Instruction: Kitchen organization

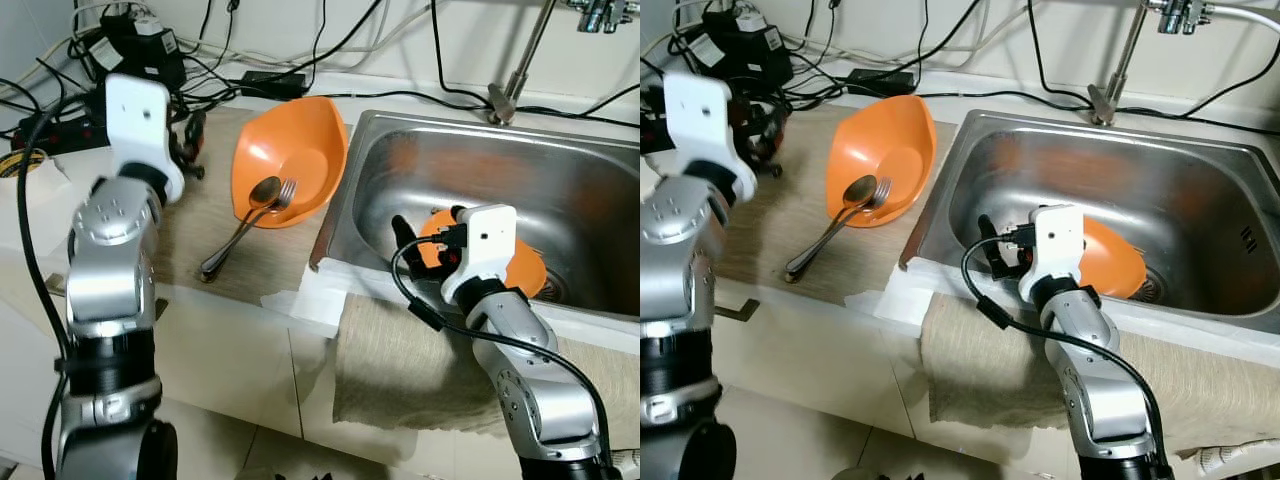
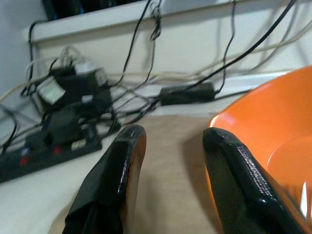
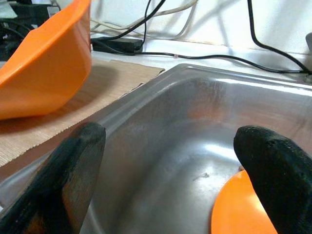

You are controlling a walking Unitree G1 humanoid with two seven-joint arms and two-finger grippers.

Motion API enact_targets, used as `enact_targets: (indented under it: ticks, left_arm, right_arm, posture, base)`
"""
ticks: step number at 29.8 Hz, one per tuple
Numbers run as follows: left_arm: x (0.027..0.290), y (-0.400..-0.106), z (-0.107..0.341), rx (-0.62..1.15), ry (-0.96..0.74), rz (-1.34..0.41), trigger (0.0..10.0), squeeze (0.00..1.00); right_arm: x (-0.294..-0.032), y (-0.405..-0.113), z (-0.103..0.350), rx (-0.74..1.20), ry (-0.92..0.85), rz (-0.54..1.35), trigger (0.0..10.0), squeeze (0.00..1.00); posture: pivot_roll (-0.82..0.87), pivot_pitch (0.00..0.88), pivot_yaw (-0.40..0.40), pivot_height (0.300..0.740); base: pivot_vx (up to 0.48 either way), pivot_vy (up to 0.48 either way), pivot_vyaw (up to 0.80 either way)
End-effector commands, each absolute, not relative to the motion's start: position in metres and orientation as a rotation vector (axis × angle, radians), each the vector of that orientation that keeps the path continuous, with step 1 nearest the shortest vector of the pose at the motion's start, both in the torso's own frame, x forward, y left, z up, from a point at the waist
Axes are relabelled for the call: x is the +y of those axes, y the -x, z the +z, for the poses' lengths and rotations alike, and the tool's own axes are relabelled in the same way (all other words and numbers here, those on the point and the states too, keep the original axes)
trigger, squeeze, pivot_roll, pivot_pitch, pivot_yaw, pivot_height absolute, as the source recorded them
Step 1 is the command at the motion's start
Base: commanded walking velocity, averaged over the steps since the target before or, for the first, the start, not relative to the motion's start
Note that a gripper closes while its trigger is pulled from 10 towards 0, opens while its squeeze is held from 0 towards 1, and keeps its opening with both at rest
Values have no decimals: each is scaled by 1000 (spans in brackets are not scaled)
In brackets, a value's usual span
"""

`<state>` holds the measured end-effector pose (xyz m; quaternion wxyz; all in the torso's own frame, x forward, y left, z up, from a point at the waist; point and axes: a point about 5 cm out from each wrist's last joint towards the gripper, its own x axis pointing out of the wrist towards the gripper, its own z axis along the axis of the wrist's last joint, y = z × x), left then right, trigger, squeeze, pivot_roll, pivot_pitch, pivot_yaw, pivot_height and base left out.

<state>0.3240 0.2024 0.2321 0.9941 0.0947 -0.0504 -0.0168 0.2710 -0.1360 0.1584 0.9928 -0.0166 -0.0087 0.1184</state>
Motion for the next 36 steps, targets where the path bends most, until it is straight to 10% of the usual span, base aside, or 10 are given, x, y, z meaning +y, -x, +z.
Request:
enact_targets:
  ticks: [1,36]
  left_arm:
    - [207,-316,238,-116,-188,10,10000,0]
    - [182,-286,213,280,-219,-297,10000,0]
  right_arm:
    - [-133,-271,162,-41,55,260,10000,0]
    - [-143,-251,142,-33,186,292,10000,0]
  posture:
    - [127,0,0,736]
    - [118,3,-12,736]
  base:
    - [0,0,0]
    - [0,0,0]
